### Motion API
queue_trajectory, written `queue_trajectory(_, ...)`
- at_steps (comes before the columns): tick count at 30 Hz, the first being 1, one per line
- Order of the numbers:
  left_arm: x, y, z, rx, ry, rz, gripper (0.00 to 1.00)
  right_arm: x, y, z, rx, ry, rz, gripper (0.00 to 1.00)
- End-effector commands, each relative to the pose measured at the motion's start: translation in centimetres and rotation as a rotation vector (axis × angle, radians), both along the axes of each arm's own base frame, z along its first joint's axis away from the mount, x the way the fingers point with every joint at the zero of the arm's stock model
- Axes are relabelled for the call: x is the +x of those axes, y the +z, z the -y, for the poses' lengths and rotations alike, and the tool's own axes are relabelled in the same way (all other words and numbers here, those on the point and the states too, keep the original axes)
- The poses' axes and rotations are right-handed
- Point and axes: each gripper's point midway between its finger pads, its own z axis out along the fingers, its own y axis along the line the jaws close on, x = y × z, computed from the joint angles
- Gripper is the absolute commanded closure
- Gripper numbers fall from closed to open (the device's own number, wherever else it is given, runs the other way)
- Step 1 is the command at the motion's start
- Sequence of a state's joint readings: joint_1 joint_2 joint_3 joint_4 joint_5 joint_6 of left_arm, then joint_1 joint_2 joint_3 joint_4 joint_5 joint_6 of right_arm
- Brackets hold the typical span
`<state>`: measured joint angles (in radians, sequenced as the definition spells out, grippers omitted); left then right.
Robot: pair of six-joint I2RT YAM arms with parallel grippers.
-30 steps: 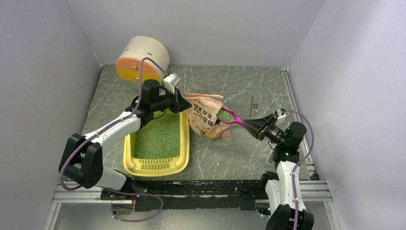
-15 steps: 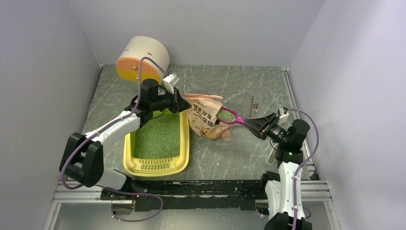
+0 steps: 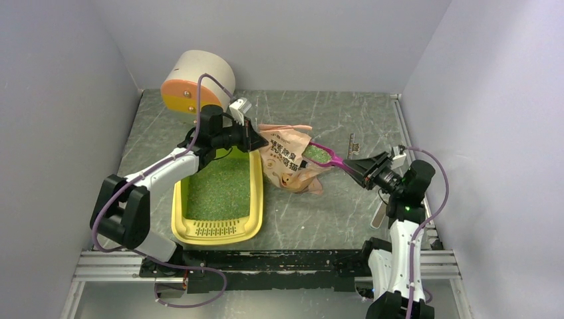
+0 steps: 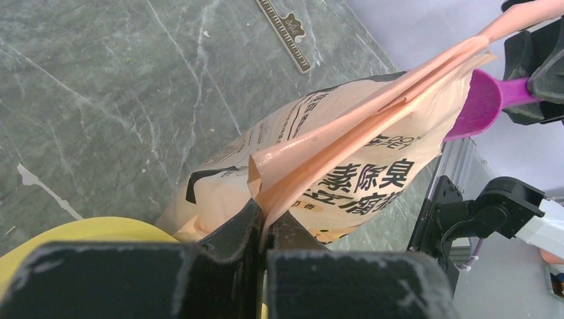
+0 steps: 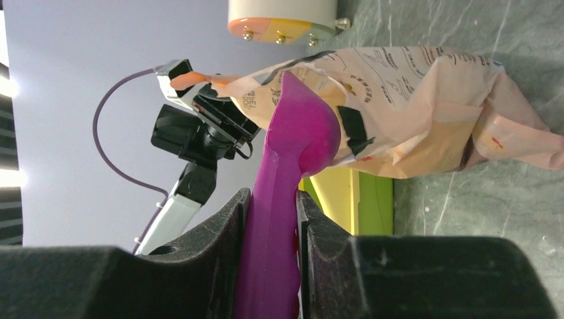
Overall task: Fill the litter box with clean litter
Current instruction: 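Scoop the cat litter from the cat litter bag.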
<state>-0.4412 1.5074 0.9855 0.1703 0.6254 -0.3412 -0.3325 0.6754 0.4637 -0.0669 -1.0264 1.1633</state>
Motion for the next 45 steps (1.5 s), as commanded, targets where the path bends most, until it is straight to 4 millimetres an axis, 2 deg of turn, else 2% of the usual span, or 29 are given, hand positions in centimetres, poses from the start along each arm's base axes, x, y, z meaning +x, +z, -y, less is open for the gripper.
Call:
queue_trajectory(1,1.0,1.7,0.1,-0.041,0.003,0.05,0.95,0.4,1.8,0.5,-0.019,-0.015,0.053,1.0)
queue_trajectory(8,0.8,1.3,-0.3,-0.039,0.024,0.049,0.95,0.4,1.9,0.5,0.044,-0.001,0.061,1.0)
queue_trajectory(18,2.9,1.6,-0.6,-0.049,0.073,0.04,0.95,0.2,1.2,0.6,0.089,-0.014,0.043,1.0)
queue_trajectory(25,2.9,1.0,-0.9,-0.065,0.084,0.015,0.95,0.5,0.7,1.0,0.075,-0.042,0.053,1.0)
queue_trajectory(36,2.2,0.6,-1.4,-0.041,0.091,0.016,0.95,0.3,0.0,1.2,0.145,-0.056,0.058,1.0)
queue_trajectory(41,2.8,0.5,-1.9,-0.029,0.127,0.014,0.95,0.1,-0.3,1.3,0.186,-0.068,0.06,1.0)
queue_trajectory(45,3.4,0.6,-2.1,-0.045,0.137,0.007,0.95,-0.2,0.3,1.2,0.21,-0.061,0.087,1.0)
